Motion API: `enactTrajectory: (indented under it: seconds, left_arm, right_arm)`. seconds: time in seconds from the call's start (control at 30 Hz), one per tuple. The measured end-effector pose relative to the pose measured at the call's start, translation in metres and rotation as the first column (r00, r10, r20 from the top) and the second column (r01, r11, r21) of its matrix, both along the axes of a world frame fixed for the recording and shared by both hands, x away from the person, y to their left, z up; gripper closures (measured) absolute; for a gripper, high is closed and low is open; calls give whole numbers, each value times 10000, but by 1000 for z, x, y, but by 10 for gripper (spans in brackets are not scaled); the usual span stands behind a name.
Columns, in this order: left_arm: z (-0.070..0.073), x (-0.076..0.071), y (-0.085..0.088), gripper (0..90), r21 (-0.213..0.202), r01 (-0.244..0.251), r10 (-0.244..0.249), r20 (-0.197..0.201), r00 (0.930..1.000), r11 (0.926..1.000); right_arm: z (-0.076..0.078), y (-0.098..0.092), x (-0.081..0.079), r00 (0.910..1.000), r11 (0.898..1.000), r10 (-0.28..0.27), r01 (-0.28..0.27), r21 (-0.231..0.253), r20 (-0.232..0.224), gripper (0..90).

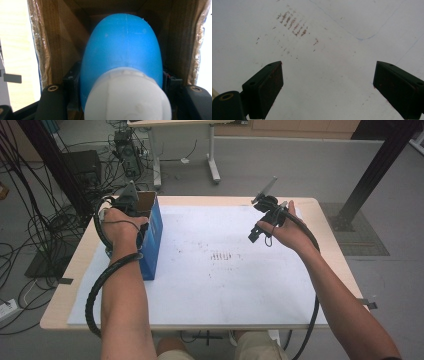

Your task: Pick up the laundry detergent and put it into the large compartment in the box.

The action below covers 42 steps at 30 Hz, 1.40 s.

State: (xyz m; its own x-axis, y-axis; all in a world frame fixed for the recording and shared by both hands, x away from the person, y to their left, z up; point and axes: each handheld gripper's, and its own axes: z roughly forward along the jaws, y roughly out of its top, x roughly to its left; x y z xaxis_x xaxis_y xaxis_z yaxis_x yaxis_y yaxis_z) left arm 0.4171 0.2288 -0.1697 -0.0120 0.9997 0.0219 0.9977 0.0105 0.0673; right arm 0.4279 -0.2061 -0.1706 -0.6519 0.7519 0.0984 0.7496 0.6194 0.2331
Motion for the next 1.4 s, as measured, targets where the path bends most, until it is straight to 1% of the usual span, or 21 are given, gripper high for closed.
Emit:
enactTrajectory:
  seconds: [1.4]
  left_arm:
    - [-1,1,1,353,-17,60,-60,-14,10000,10000]
  right_arm:
    - [1,1,0,10000,10000,34,-34,-32,25,94]
